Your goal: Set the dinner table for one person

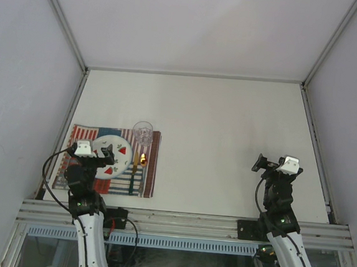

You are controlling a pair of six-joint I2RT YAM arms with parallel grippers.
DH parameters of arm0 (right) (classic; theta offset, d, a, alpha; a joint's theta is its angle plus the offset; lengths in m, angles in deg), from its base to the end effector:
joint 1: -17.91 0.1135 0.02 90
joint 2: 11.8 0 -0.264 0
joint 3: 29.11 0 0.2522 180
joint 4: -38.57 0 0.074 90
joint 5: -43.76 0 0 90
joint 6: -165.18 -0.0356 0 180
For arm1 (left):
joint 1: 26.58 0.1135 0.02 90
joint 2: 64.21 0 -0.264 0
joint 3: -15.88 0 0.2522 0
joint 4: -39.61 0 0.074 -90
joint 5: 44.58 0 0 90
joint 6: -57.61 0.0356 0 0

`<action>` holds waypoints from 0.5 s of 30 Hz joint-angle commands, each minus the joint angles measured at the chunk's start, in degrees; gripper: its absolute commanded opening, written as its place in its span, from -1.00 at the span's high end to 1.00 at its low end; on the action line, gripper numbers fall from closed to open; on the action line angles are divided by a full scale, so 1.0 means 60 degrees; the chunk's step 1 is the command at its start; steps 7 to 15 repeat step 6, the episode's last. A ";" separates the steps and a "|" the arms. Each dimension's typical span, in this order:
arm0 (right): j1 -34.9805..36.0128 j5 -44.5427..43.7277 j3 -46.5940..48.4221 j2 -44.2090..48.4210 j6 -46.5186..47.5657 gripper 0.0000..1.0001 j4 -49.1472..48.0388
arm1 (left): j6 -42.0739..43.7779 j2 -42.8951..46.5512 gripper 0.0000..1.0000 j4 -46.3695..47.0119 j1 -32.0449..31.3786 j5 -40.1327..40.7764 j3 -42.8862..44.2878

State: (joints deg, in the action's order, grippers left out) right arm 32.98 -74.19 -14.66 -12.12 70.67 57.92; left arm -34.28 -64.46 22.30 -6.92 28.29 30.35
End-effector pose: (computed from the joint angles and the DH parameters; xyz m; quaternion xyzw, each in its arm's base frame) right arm 0.1063 0.0113 0.1669 0.0962 0.7287 -0.0645 0.6750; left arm 0.1056 0.0266 0.1708 -0.0336 0.7243 -0.0018 0.6887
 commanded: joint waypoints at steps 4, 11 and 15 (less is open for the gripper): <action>-0.0036 0.0109 -0.0463 0.0756 -0.0149 -1.00 0.0633 | 0.0282 0.1796 -1.00 -0.0083 -0.0044 -0.0158 -0.0985; -0.0036 0.0111 -0.0466 0.0756 -0.0155 -1.00 0.0637 | 0.0315 0.1912 -1.00 -0.0134 -0.0034 -0.0286 -0.1003; -0.0036 0.0111 -0.0466 0.0756 -0.0155 -1.00 0.0637 | 0.0315 0.1912 -1.00 -0.0134 -0.0034 -0.0286 -0.1003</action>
